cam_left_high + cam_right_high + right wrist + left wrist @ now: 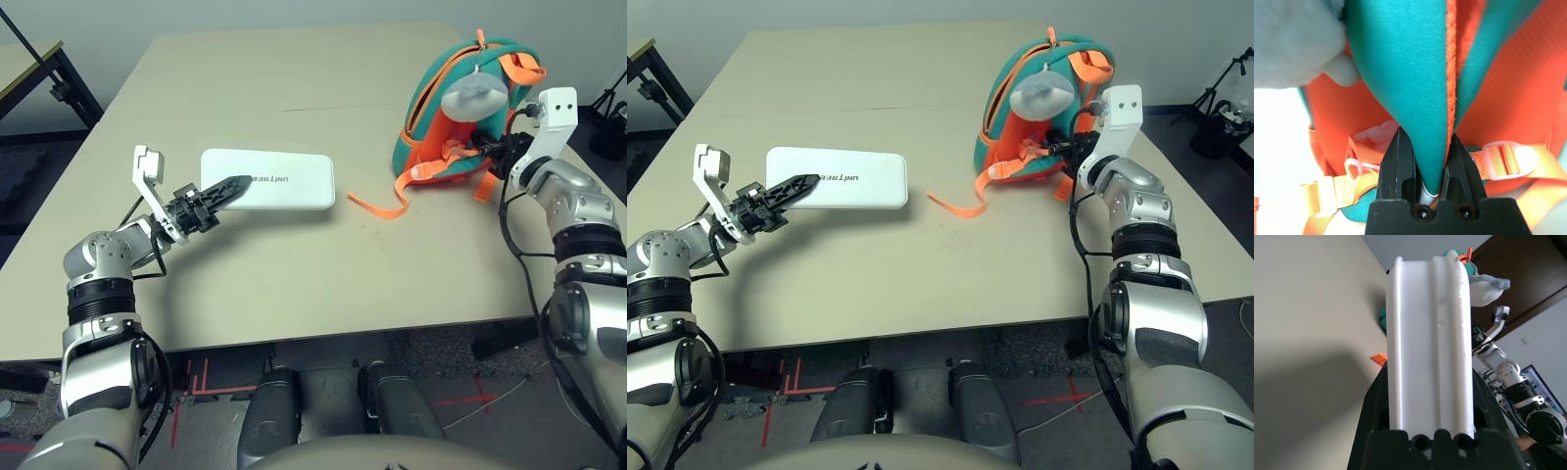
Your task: Put the pencil case into the backpack and zip it.
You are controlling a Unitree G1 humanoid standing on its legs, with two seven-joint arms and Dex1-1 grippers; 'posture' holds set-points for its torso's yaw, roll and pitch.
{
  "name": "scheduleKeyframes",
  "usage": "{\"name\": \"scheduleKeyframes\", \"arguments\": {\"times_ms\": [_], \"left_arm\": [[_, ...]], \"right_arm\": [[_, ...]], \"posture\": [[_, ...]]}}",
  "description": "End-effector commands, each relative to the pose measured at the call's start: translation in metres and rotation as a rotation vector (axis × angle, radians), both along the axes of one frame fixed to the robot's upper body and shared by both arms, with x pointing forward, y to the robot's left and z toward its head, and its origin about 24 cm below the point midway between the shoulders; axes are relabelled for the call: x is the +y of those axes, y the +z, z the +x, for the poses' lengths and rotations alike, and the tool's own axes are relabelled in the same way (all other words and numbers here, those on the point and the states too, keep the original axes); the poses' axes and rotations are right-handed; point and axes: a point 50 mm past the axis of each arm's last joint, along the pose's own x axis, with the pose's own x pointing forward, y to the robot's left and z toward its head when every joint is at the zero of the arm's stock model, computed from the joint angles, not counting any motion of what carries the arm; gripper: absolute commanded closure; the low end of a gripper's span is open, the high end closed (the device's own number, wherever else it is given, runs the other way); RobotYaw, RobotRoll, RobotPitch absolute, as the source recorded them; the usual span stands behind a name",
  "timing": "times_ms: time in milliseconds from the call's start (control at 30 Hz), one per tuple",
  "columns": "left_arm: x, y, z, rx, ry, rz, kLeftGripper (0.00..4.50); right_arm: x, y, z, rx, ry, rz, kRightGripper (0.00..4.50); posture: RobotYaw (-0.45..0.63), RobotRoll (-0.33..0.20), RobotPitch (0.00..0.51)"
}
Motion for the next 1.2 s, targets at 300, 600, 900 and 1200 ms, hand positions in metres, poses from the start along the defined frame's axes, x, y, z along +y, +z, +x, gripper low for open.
{"name": "scheduleKeyframes", "arguments": {"times_ms": [300,600,900,1200], "left_arm": [[0.011,0.039,0.015,-0.137,0.037,0.019,3.14],[0.016,0.043,0.020,-0.164,0.053,0.022,3.14],[0.023,0.066,0.013,-0.244,0.029,0.059,3.14],[0.019,0.122,-0.005,-0.483,-0.030,0.255,3.14]], "right_arm": [[0.044,0.055,-0.037,-0.156,0.330,0.016,4.20],[0.069,0.071,-0.066,-0.168,0.471,0.053,4.25],[0.094,0.056,-0.102,-0.038,0.670,0.096,4.25],[0.098,0.033,-0.115,0.080,0.698,0.129,4.25]], "posture": [[-0.11,0.000,0.072],[-0.13,0.000,0.081],[-0.14,0.000,0.092],[-0.12,0.000,0.103]]}}
